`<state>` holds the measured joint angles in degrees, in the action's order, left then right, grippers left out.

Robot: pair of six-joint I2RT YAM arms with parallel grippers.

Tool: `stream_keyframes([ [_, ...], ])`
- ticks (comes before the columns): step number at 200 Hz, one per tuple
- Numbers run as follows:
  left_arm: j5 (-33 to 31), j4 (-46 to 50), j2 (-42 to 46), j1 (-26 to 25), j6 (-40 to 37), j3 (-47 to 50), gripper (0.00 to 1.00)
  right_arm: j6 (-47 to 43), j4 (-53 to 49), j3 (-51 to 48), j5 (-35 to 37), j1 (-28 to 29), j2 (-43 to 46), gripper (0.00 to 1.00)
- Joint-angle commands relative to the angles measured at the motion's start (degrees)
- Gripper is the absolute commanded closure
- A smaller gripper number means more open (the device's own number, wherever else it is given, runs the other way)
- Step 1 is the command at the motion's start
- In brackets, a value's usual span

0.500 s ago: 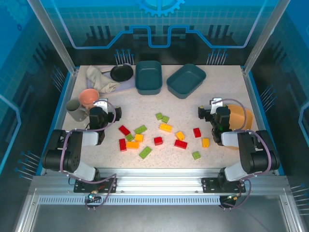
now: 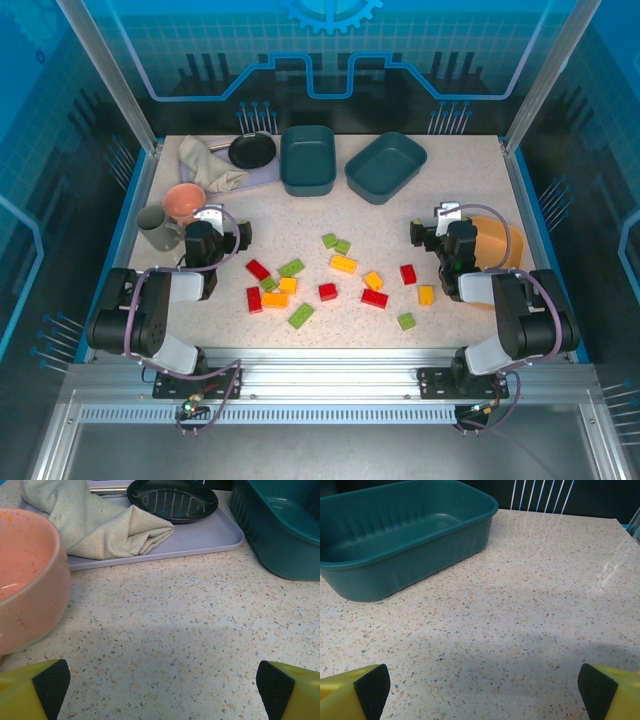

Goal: Sort the legos into containers by color

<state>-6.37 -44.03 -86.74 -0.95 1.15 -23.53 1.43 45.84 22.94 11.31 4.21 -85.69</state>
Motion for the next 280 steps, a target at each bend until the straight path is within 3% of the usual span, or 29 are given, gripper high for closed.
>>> stream_keyframes([
  [1,-0.6,-1.4,-0.1,0.4,0.1,0.1,0.01,-0.3,-0.3,0.7,-0.9,0.2,-0.4,0.0],
  [23,-0.8,-0.6,0.7,0.2,-0.3,-0.3,0.01,-0.5,0.4,0.4,-0.9,0.2,-0.4,0.0],
  [48,-10.1,19.6,9.2,-4.8,-1.7,-8.5,0.01,-0.6,-17.9,7.3,5.4,2.2,8.4,0.0],
  [70,-17.4,26.1,16.4,-10.5,2.5,-13.4,0.01,0.5,-21.2,11.1,10.5,4.8,17.4,0.0],
  [88,-22.5,33.3,19.5,-16.6,4.8,-21.6,0.01,1.1,-29.7,21.7,15.6,8.4,23.2,0.0],
  [102,-24.2,39.1,19.6,-20.7,6.9,-30.5,0.01,9.5,-45.7,35.6,16.8,9.2,23.0,0.0],
  [109,-24.5,45.3,18.7,-21.2,13.2,-36.1,0.01,16.5,-55.1,42.6,15.0,7.6,21.1,0.0],
  [114,-24.0,53.9,17.3,-20.7,20.9,-40.9,0.01,23.1,-67.2,49.2,10.9,5.6,18.7,0.0],
  [124,-21.7,72.6,13.5,-19.2,36.9,-51.6,0.01,37.2,-85.0,58.0,11.8,3.2,13.9,0.0],
  [130,-17.8,80.3,10.9,-17.6,41.9,-56.0,0.01,39.1,-89.3,61.2,7.6,1.2,11.4,0.0],
  [139,-7.2,79.4,7.6,-14.5,41.1,-58.5,0.01,37.3,-90.3,63.2,-1.7,-1.4,8.7,0.08],
  [147,-2.1,80.4,5.6,-13.4,42.5,-60.6,0.01,37.4,-92.2,64.9,-2.6,-1.3,7.3,0.15],
  [198,4.2,93.0,-8.7,-13.4,41.7,-73.4,0.04,39.8,-96.1,67.5,-7.5,1.0,0.0,0.3],
  [251,8.5,93.2,-18.8,-12.2,40.3,-77.5,0.28,39.4,-95.5,69.8,-12.4,0.7,-10.4,0.29],
  [280,7.7,94.2,-25.6,-11.1,38.4,-82.3,0.33,40.0,-94.0,73.5,-12.0,2.5,-18.0,0.35],
])
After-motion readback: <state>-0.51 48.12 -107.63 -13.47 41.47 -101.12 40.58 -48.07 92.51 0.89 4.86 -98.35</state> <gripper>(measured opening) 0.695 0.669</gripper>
